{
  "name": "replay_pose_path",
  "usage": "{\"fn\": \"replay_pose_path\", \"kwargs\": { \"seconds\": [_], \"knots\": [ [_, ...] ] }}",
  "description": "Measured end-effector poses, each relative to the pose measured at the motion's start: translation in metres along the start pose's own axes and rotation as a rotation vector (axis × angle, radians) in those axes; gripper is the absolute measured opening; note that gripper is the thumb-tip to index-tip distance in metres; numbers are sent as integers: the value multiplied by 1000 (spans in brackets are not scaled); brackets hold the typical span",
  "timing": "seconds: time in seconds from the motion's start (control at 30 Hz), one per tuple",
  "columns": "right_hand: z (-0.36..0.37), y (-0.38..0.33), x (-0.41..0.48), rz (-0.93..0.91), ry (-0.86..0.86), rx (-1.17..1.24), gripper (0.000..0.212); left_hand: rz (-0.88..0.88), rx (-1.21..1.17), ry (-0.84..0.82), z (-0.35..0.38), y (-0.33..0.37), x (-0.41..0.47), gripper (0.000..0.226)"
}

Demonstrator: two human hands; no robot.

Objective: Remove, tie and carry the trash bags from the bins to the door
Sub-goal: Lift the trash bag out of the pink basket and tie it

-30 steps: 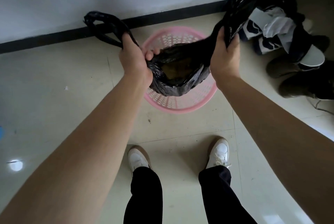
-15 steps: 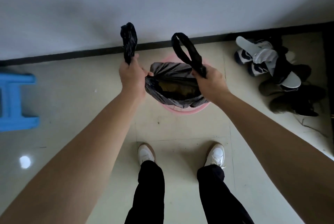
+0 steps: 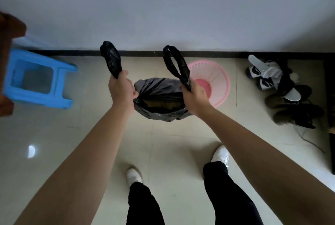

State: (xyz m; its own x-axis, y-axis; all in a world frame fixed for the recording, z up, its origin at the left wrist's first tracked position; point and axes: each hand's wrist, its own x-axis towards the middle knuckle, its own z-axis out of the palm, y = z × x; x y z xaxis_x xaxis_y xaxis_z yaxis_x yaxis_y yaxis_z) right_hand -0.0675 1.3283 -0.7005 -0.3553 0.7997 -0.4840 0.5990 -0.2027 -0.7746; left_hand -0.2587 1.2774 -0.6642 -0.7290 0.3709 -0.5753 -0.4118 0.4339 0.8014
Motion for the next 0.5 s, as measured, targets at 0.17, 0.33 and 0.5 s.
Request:
{"fn": "replay_pose_path", "kwargs": {
  "seconds": [0.17, 0.33, 0.5],
  "knots": [
    [68, 19, -13, 65, 46, -78, 25, -80, 167, -154, -71, -45, 50, 13],
    [142, 30, -9, 144, 110, 0, 28, -74, 51, -243, -120, -80, 89, 10],
    [202, 72, 28, 130, 82, 48, 26, 26, 44, -240, -143, -140, 139, 22]
  ]
}}
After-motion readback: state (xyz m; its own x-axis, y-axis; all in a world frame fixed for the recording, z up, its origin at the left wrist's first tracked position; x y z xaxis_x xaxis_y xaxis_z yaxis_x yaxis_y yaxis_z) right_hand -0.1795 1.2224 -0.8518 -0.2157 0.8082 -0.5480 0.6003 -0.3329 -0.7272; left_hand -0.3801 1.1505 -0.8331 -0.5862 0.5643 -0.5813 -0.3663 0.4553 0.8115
